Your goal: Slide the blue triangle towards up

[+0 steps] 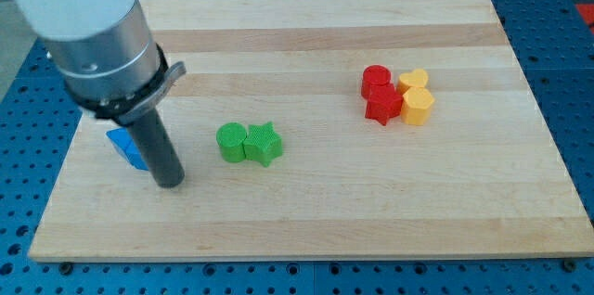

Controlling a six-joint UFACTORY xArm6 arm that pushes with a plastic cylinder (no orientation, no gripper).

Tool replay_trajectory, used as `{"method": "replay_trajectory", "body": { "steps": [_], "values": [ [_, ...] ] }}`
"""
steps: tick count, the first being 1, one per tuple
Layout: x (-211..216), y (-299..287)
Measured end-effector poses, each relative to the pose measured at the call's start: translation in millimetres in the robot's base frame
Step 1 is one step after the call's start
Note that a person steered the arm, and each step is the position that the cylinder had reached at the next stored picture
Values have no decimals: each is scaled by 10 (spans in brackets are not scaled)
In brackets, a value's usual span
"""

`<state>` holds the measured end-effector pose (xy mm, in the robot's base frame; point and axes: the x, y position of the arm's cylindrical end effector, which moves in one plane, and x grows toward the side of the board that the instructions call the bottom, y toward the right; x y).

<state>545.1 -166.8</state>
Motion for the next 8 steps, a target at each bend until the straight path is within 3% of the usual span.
{"method": "replay_trajectory", "body": {
  "steps": [2,3,5,7,8],
  "values": [
    [-107,-589],
    [-419,-623],
    [-565,-821],
    [-1010,-909],
    [-984,-1039]
  ]
}}
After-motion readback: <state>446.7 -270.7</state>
